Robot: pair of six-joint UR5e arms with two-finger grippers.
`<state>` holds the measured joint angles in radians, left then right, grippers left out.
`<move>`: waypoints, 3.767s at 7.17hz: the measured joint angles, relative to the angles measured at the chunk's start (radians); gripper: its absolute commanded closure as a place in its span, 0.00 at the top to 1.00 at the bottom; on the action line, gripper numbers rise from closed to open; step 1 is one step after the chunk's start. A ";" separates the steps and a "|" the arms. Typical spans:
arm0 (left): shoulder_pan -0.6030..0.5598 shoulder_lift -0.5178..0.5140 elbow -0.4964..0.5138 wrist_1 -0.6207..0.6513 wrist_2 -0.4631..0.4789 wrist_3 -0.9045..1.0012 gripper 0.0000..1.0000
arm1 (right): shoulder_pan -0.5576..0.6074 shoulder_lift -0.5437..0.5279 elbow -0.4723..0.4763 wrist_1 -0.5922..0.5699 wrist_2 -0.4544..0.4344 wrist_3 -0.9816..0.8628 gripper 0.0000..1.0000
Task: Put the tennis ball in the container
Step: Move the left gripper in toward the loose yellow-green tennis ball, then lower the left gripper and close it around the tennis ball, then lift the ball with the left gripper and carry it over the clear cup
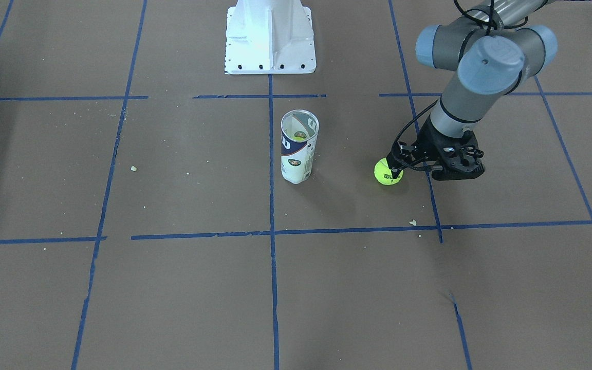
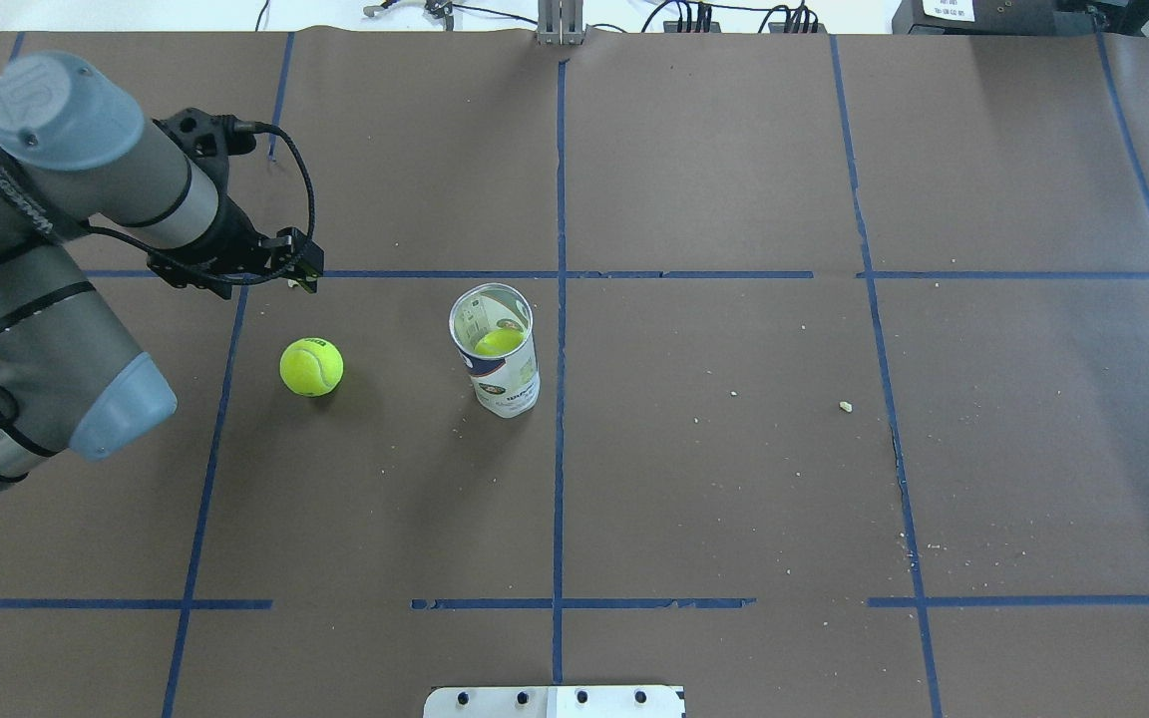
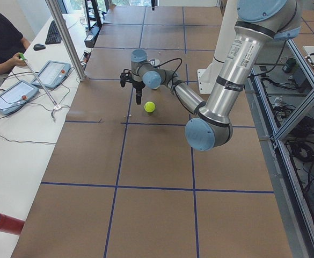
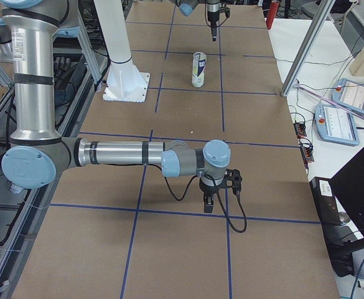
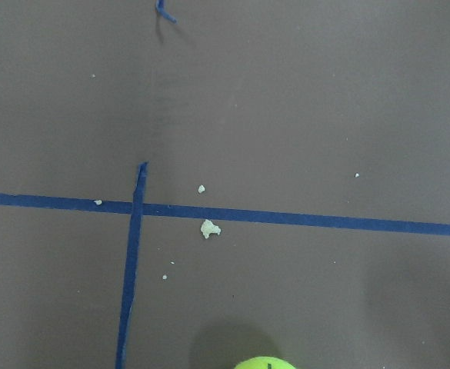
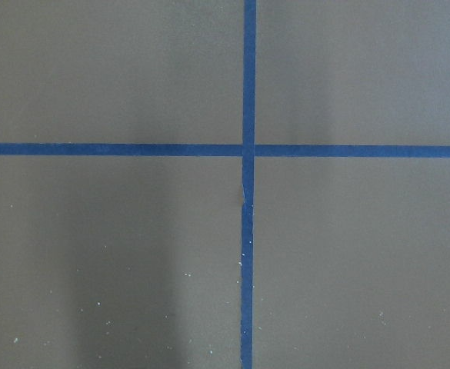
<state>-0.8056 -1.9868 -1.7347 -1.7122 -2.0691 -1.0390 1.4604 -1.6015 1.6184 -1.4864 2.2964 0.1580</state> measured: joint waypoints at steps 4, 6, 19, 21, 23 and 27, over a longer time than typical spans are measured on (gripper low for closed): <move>0.037 0.006 0.092 -0.105 -0.004 -0.011 1.00 | 0.000 0.000 0.000 0.000 0.000 0.000 1.00; 0.042 0.009 0.089 -0.107 -0.008 -0.030 1.00 | 0.000 0.000 0.000 0.000 0.000 0.000 1.00; 0.030 0.020 -0.195 0.237 -0.063 -0.028 0.00 | 0.000 0.000 0.000 0.000 0.000 0.000 1.00; -0.056 -0.108 -0.337 0.551 -0.078 0.016 0.00 | 0.000 0.000 0.000 0.000 0.000 0.000 1.00; -0.078 -0.242 -0.343 0.656 -0.147 -0.019 0.00 | 0.000 0.000 0.000 0.000 0.000 0.000 1.00; 0.012 -0.421 -0.135 0.486 -0.202 -0.202 0.00 | 0.000 0.000 0.000 0.000 0.000 0.000 1.00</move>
<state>-0.7938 -2.4082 -1.8693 -1.2260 -2.2706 -1.2408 1.4603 -1.6014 1.6183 -1.4864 2.2964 0.1580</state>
